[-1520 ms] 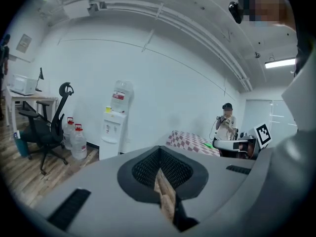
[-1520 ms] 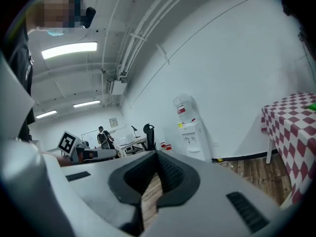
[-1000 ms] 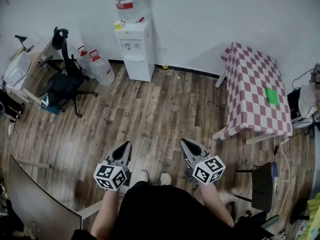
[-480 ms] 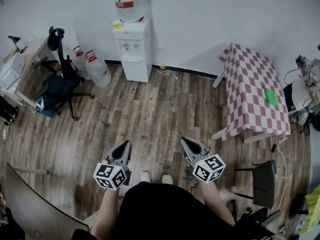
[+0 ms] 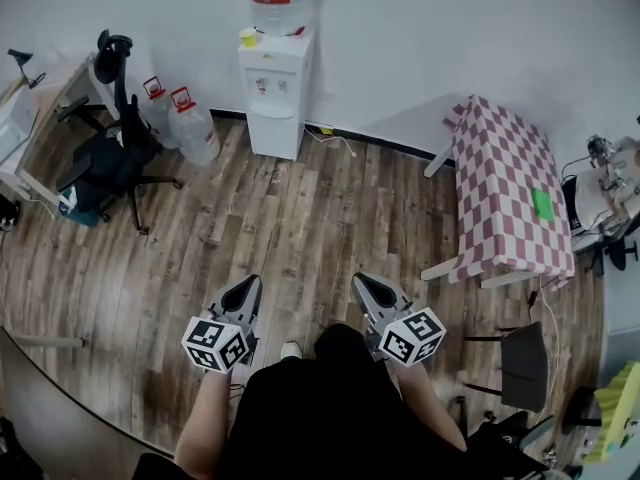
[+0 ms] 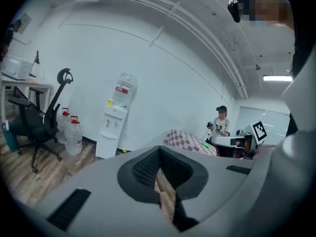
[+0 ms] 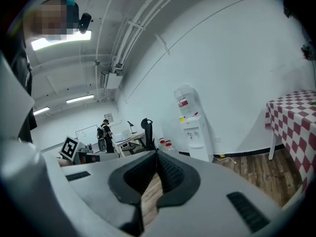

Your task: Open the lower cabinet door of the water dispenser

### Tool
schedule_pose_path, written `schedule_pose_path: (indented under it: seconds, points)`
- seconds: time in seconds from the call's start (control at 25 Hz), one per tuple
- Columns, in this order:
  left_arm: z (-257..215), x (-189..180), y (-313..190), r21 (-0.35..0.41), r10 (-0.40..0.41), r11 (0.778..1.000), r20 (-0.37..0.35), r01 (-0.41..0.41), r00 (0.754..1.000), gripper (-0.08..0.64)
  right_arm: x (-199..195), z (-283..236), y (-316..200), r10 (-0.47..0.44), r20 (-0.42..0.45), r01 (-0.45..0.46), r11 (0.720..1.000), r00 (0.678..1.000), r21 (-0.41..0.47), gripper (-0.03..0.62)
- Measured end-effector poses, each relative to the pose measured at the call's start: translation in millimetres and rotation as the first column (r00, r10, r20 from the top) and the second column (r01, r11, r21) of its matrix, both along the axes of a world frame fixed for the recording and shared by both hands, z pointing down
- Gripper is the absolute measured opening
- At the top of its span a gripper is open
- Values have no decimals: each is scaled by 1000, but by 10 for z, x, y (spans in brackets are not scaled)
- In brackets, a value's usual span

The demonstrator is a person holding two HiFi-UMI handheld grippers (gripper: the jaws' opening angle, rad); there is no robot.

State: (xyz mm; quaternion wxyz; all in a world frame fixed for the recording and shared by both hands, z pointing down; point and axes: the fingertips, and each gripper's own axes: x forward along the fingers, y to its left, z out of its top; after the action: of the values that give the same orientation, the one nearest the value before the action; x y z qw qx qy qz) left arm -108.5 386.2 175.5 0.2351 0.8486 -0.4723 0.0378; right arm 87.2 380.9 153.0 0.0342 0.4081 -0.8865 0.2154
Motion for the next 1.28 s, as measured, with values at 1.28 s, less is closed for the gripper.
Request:
schedule_pose_path:
  seconds: [1.28]
  points:
    - [-142,870,-2384,7,-135,991,72,135,988,12,991,194,-2679,-138,74,138,990,988,-3,23]
